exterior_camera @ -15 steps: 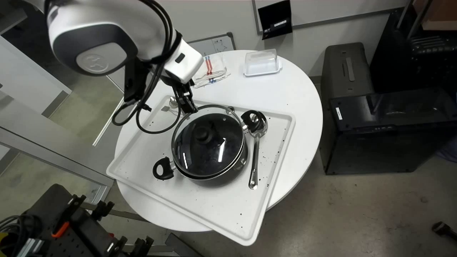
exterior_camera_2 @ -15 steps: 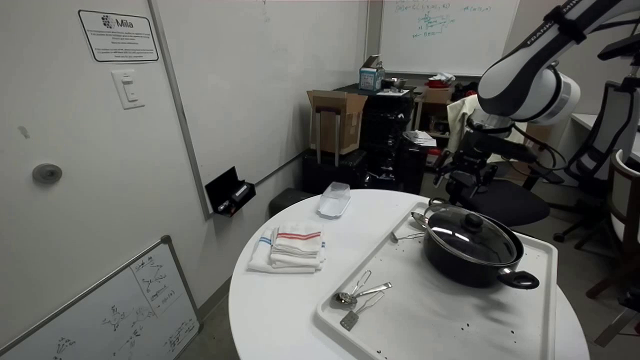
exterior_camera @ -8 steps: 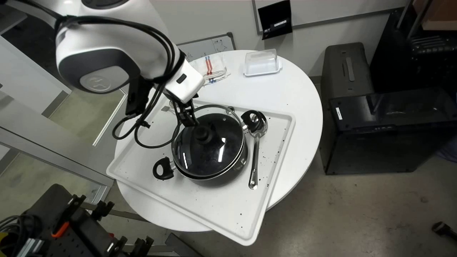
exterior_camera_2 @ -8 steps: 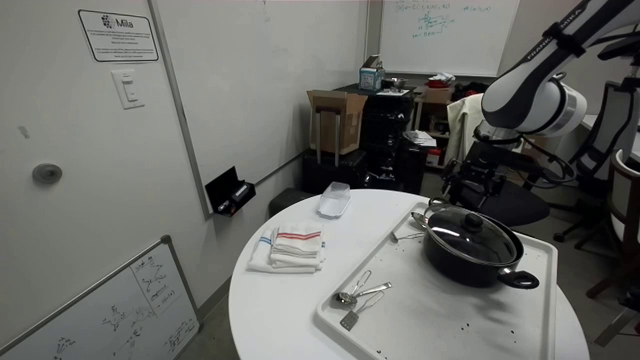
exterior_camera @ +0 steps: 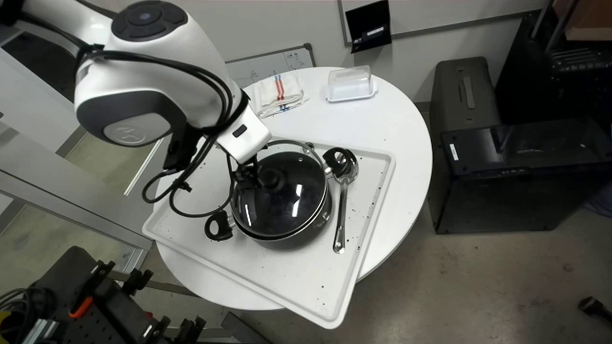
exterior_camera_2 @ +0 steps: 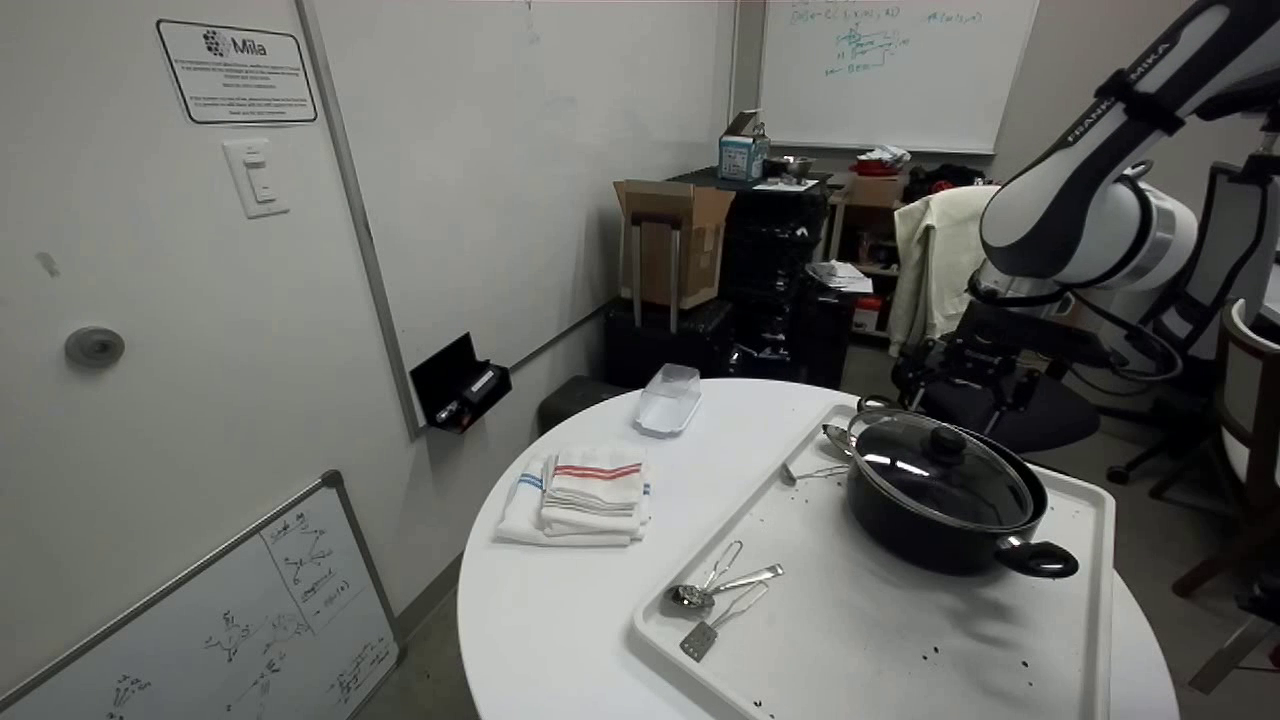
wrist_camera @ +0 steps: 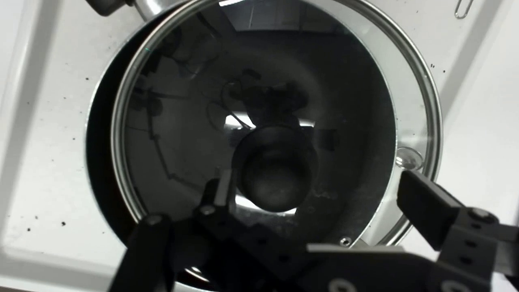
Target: Remove the lid from the pot
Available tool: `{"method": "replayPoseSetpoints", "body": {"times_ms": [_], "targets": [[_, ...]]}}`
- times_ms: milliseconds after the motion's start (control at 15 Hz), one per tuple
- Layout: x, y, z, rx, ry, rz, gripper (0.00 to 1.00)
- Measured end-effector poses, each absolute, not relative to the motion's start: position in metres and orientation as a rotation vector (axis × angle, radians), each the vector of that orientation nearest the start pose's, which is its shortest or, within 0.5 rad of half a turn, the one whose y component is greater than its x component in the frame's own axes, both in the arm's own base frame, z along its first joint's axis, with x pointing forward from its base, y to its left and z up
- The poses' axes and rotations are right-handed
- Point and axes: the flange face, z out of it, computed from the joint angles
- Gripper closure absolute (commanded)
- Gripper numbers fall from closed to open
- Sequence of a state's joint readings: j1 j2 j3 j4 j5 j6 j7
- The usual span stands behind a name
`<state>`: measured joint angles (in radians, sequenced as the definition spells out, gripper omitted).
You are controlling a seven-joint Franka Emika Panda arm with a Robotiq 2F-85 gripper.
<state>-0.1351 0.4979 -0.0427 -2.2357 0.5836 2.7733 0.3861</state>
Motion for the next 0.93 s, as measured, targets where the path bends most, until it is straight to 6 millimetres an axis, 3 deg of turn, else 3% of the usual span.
{"method": "replayPoseSetpoints", "body": {"times_ms": [400, 933], "targets": [[0.511, -0.13, 0.138, -2.476, 1.625, -0.015, 0.0], [0.511, -0.128, 0.131, -2.488, 1.628, -0.032, 0.0]]}}
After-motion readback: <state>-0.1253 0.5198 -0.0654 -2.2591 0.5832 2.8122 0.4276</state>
